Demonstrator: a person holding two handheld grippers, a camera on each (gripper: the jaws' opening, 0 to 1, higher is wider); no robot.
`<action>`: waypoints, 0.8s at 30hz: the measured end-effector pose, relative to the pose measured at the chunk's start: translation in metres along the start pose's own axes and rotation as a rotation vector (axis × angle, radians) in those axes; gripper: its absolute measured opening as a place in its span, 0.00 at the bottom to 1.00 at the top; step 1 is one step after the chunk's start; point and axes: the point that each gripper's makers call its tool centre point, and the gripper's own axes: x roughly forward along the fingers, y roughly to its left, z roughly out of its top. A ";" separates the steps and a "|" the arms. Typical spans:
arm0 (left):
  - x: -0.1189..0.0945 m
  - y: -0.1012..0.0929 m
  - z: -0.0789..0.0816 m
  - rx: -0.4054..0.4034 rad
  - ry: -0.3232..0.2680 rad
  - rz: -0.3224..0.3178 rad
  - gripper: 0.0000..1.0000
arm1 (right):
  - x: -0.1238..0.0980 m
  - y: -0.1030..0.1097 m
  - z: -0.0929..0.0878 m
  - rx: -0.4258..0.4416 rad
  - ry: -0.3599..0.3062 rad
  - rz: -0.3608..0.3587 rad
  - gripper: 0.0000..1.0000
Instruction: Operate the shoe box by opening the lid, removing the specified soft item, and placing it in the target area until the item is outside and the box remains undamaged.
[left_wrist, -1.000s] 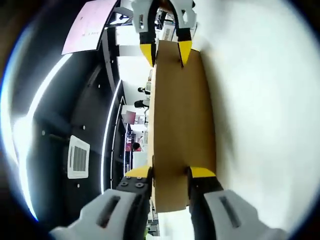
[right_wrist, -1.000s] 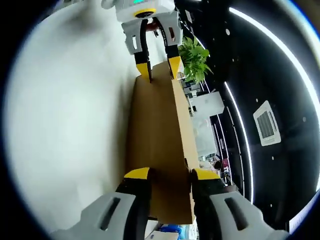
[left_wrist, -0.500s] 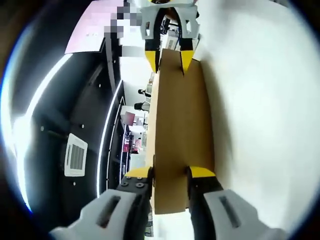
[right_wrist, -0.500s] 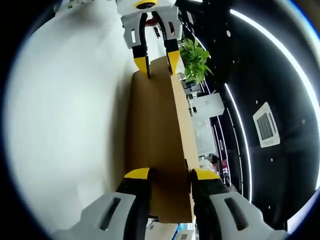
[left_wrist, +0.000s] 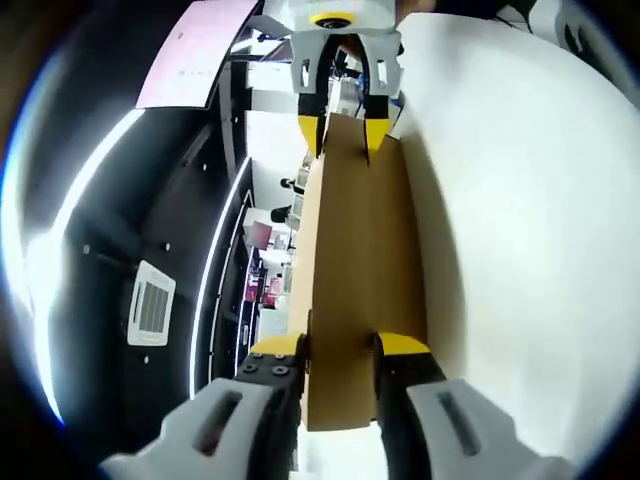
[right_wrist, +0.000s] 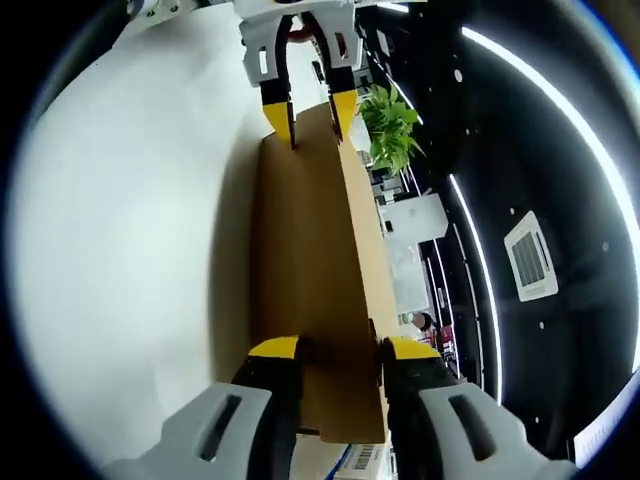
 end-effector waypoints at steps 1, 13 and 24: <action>0.000 0.000 0.002 -0.002 0.001 0.000 0.27 | -0.001 0.000 0.000 0.001 -0.001 -0.001 0.31; -0.002 -0.002 0.012 -0.038 0.021 0.022 0.27 | -0.010 0.000 -0.004 -0.022 -0.047 0.009 0.31; -0.005 -0.004 0.018 -0.054 0.059 0.028 0.27 | -0.010 0.001 -0.002 -0.036 -0.130 0.033 0.30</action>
